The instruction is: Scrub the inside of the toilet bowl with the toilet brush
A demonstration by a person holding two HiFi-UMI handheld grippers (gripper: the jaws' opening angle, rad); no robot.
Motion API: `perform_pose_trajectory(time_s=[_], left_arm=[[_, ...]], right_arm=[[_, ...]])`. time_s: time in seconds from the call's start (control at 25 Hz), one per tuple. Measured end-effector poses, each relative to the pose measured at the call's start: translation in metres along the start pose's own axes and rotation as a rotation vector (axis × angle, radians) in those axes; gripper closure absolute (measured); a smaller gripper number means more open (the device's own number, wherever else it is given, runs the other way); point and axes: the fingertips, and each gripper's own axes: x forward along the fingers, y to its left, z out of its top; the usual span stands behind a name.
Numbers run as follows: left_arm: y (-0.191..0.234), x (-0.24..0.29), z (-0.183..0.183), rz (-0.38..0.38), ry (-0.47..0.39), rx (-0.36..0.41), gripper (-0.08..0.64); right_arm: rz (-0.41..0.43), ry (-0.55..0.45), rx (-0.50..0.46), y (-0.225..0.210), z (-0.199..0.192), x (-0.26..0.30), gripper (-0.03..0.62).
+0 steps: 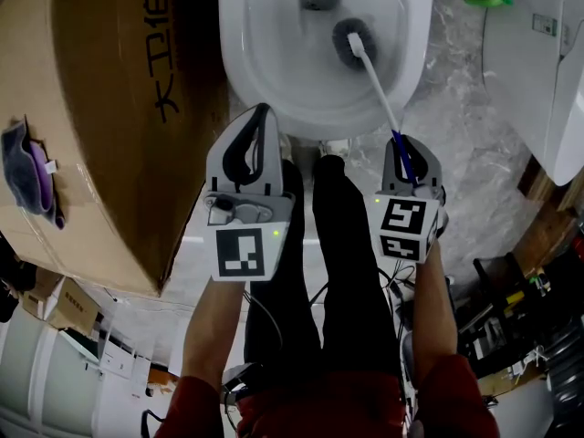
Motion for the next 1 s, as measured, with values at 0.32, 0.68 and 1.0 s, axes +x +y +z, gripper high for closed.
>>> perform_pose_trajectory(time_s=[0.32,0.68,1.0], left_arm=[[0.007,0.007,0.000,0.009,0.012,0.002,0.548],[0.017,0.015,-0.001,0.029,0.015,-0.010,0.548],[0.031,0.013,-0.004,0.051,0.018,-0.016,0.548]], right_arm=[[-0.043,-0.040,0.015,-0.026,0.028,0.026,0.531],[-0.023,-0.094,0.067,-0.023,0.071,0.064,0.531],[0.091,-0.161,0.149,0.015,0.105,0.079,0.531]])
